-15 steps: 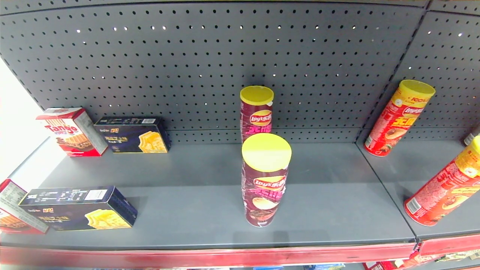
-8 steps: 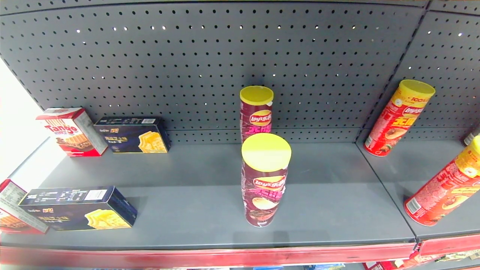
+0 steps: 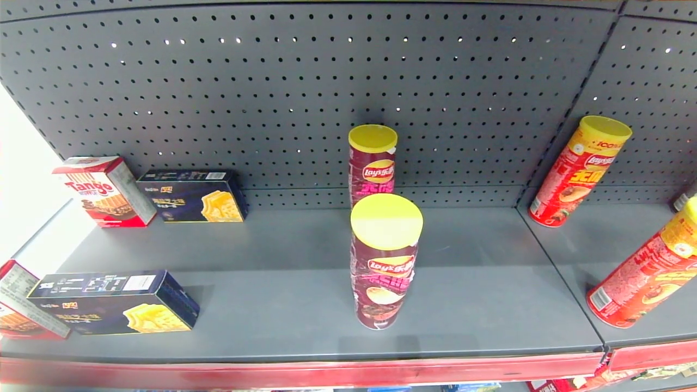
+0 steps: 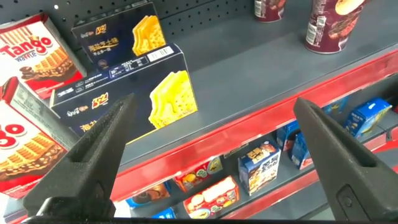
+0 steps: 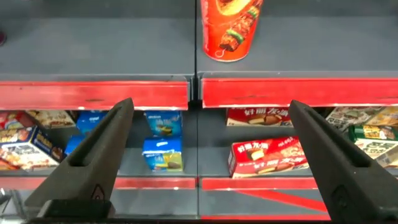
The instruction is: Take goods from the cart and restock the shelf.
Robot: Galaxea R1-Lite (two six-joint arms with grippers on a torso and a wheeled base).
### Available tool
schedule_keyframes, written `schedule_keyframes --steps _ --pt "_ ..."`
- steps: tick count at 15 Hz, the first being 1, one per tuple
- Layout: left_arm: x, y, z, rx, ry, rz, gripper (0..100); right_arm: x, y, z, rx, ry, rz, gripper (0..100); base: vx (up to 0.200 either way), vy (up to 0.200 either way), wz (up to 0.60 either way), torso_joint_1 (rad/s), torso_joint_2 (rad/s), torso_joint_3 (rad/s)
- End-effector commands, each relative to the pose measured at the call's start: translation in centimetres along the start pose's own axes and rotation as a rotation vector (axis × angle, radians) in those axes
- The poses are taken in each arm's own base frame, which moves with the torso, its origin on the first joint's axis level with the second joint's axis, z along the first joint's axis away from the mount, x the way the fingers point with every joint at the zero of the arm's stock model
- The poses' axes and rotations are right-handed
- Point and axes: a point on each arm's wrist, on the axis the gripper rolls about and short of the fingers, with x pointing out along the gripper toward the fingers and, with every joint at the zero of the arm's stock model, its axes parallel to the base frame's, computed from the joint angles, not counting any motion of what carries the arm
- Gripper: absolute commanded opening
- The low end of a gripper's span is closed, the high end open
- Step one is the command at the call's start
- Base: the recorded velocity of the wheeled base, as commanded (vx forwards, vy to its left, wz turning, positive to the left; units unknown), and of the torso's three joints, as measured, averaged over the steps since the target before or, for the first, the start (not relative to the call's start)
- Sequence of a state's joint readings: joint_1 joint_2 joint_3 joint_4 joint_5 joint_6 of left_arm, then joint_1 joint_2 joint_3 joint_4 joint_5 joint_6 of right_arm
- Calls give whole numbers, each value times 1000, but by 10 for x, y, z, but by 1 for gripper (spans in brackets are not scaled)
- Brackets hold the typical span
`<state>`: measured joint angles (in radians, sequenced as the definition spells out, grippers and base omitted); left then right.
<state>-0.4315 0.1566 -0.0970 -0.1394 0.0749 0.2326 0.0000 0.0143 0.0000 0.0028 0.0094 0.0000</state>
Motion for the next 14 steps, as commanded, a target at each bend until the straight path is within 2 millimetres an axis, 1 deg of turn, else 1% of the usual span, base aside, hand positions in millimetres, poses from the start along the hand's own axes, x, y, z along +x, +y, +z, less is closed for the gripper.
schedule_keyframes --steps 1,2,4,5,6,7,8,9,10,11,14 --pt "3 -1 -2 1 23 -28 100 -1 0 0 0 -14 0 100 0 0 0 0 0 0" --pt "7 -3 -8 2 68 -59 100 -1 0 0 0 -14 0 100 0 0 0 0 0 0" --pt "10 -8 -28 -12 175 -73 100 -1 0 0 0 -14 0 100 0 0 0 0 0 0" --pt "8 -9 -36 -28 303 -33 100 -1 0 0 0 -14 0 100 0 0 0 0 0 0" --pt "11 -8 -33 -48 359 67 100 -1 0 0 0 -14 0 100 0 0 0 0 0 0" --pt "12 -7 -34 -60 383 107 100 -1 0 0 0 -14 0 100 0 0 0 0 0 0" --pt "13 -7 -34 -88 415 219 100 -1 0 0 -2 -14 0 100 0 0 0 0 0 0" --pt "12 -7 -34 -89 415 225 100 -1 0 0 0 -14 0 100 0 0 0 0 0 0" --pt "10 -7 -34 -100 426 412 100 -1 0 0 0 -14 0 100 0 0 0 0 0 0" --pt "7 -8 -33 -105 398 446 100 -1 0 0 0 -14 0 100 0 0 0 0 0 0" --pt "-6 -15 -34 -142 187 339 100 -1 0 0 -2 -14 0 100 0 0 0 0 0 0"
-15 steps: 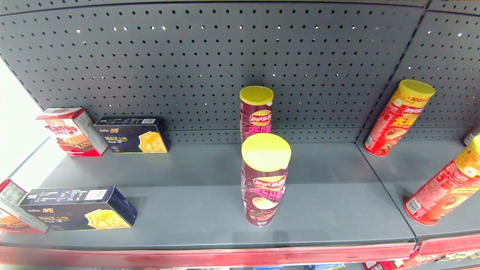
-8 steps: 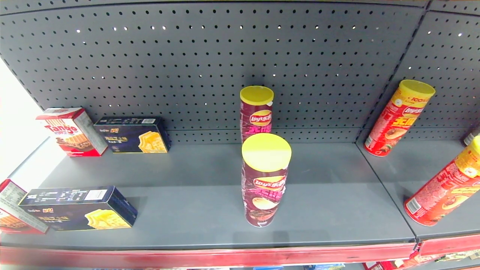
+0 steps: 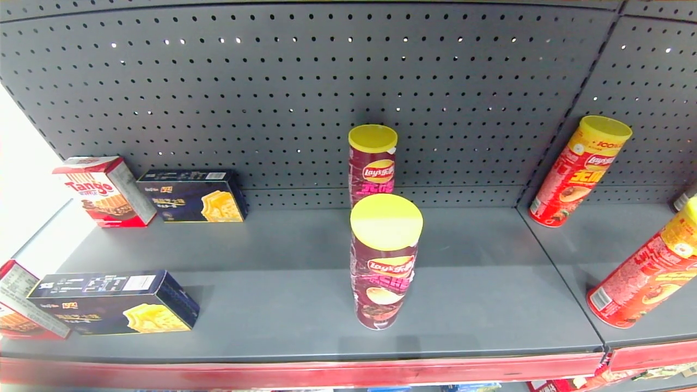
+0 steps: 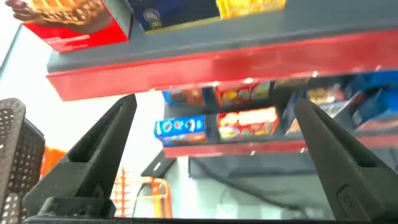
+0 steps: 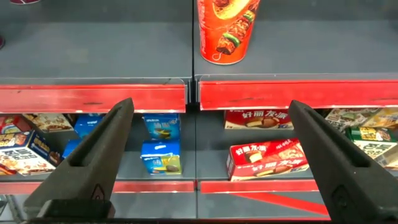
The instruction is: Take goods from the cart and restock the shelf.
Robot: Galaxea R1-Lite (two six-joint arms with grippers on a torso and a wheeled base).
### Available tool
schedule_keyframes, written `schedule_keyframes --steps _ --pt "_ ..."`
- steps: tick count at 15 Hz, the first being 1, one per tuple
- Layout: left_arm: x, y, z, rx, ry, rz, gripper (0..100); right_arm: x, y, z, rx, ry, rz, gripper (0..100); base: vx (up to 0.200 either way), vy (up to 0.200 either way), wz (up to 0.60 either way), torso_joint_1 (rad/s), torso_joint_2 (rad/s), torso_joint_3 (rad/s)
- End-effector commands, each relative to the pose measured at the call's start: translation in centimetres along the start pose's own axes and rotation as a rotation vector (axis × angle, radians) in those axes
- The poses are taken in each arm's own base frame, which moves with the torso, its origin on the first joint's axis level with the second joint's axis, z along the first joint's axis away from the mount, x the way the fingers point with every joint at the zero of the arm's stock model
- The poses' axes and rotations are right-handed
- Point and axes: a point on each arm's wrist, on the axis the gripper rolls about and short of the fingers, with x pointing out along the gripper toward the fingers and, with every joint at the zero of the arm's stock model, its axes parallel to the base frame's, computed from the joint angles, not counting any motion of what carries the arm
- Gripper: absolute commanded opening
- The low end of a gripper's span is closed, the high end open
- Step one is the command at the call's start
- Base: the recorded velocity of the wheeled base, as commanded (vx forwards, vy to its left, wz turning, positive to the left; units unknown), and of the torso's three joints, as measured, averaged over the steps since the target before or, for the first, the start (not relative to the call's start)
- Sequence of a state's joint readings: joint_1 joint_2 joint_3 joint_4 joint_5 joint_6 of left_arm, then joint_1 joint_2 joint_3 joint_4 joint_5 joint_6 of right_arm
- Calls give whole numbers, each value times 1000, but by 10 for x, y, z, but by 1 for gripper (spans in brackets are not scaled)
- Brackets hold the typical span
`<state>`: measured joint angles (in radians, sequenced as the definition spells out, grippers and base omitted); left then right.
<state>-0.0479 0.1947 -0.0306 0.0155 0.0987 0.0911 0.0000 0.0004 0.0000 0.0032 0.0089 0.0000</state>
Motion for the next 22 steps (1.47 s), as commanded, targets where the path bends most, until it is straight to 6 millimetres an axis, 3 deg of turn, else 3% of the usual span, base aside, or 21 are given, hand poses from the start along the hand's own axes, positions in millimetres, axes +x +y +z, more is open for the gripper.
schedule_keyframes --steps 1,6,10,22 --pt "-8 -1 -9 -53 -118 -47 100 0 0 0 -2 -1 0 100 0 0 0 0 0 0" --pt "-8 -4 -10 4 -126 -161 100 0 0 0 0 -1 0 100 0 0 0 0 0 0" --pt "-11 -3 -12 -11 -159 -6 100 0 0 0 0 -1 0 100 0 0 0 0 0 0" --pt "-12 -4 -12 -83 -179 -47 100 0 0 0 0 -1 2 100 0 0 0 0 0 0"
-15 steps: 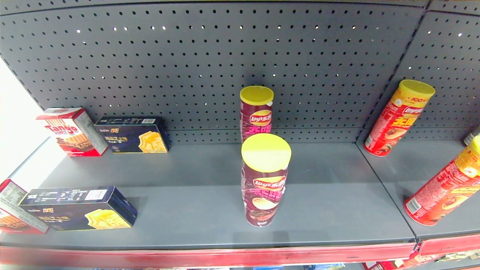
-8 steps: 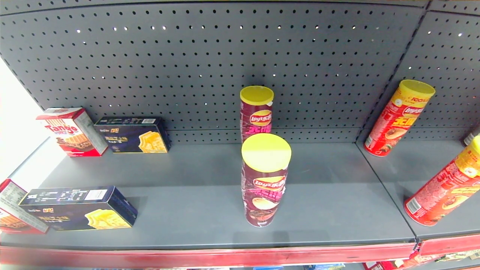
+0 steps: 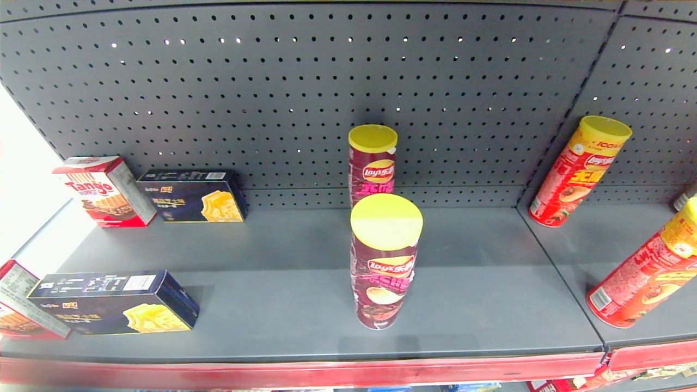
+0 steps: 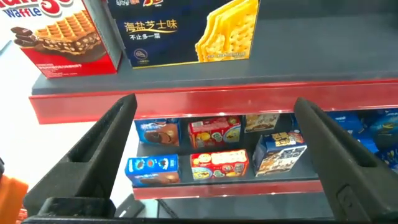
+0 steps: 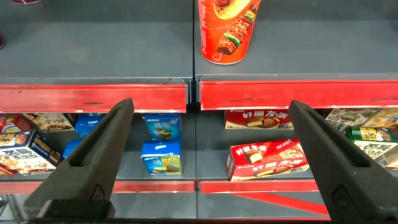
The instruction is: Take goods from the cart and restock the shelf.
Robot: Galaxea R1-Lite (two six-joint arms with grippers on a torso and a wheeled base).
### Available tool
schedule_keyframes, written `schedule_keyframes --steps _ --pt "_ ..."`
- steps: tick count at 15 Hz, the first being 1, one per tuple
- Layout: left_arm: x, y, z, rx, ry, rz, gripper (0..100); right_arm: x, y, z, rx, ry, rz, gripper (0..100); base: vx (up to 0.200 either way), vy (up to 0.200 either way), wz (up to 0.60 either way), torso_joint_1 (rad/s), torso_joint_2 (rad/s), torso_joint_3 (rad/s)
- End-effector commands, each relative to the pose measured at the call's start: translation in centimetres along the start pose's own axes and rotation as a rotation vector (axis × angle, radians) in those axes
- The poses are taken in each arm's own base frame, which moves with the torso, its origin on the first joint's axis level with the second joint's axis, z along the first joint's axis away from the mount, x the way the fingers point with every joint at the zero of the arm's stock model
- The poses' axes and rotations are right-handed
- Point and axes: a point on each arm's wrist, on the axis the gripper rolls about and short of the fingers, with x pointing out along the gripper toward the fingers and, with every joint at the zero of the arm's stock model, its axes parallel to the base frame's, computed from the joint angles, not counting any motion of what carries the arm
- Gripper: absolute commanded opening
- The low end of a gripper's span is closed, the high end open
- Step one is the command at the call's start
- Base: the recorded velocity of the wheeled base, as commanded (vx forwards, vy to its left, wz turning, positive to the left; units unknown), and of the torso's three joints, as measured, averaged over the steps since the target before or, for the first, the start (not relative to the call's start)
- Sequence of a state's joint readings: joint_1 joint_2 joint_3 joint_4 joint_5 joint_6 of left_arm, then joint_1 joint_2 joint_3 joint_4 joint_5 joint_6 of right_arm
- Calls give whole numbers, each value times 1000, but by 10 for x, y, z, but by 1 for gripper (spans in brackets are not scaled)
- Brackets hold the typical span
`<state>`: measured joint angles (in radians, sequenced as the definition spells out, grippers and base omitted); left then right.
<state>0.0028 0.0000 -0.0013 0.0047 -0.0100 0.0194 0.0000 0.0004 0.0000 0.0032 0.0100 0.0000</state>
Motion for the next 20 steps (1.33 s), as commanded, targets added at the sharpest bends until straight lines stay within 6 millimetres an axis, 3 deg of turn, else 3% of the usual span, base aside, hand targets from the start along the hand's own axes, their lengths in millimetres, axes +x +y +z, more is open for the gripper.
schedule_keyframes --steps 1,20 --pt "0 0 0 -1 0 1 100 0 0 0 0 -1 1 100 0 0 0 0 0 0" --pt "0 0 0 -3 1 -11 100 0 0 0 0 -1 1 100 -11 0 0 0 0 0"
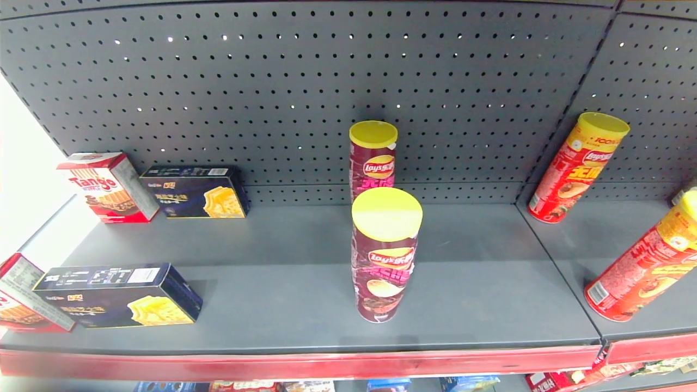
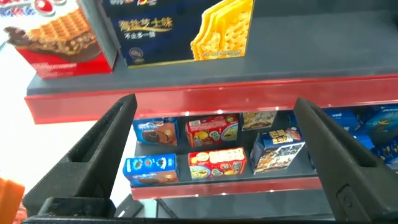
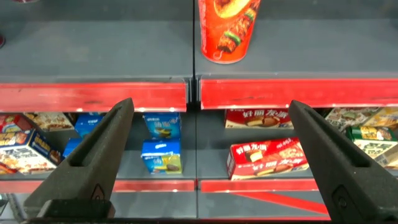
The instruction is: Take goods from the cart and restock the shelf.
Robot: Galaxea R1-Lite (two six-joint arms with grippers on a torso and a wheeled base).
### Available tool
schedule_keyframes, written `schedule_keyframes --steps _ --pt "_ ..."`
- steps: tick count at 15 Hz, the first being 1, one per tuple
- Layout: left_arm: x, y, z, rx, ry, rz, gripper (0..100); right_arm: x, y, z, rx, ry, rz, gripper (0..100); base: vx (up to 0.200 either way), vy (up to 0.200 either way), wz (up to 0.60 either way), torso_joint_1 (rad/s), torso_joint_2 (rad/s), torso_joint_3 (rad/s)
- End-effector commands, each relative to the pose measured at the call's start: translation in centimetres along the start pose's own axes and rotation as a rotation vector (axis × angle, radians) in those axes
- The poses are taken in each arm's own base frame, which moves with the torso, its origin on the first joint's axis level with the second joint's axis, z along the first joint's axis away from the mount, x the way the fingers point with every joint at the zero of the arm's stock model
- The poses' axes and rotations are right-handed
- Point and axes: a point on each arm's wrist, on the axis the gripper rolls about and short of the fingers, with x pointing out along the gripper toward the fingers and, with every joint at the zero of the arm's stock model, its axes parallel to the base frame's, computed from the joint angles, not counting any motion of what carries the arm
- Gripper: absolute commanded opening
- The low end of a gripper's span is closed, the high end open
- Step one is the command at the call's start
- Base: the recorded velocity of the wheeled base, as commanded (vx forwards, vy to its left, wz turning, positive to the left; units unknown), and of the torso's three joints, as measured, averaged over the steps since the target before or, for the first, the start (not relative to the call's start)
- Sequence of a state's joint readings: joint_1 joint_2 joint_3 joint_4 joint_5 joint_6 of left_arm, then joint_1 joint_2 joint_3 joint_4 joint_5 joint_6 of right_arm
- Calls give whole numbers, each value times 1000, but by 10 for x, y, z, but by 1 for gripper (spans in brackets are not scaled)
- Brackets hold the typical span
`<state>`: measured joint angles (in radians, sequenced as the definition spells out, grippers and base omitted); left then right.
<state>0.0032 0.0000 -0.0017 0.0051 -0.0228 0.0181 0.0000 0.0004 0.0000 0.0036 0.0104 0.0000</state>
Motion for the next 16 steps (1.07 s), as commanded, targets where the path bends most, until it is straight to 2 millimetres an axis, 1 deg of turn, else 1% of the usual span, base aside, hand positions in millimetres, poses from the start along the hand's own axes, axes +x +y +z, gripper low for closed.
schedule_keyframes --steps 1,16 --pt "0 0 0 3 1 1 100 0 0 0 0 -1 0 100 0 0 0 0 0 0" --pt "0 0 0 0 1 0 100 0 0 0 0 -1 0 100 0 0 0 0 0 0"
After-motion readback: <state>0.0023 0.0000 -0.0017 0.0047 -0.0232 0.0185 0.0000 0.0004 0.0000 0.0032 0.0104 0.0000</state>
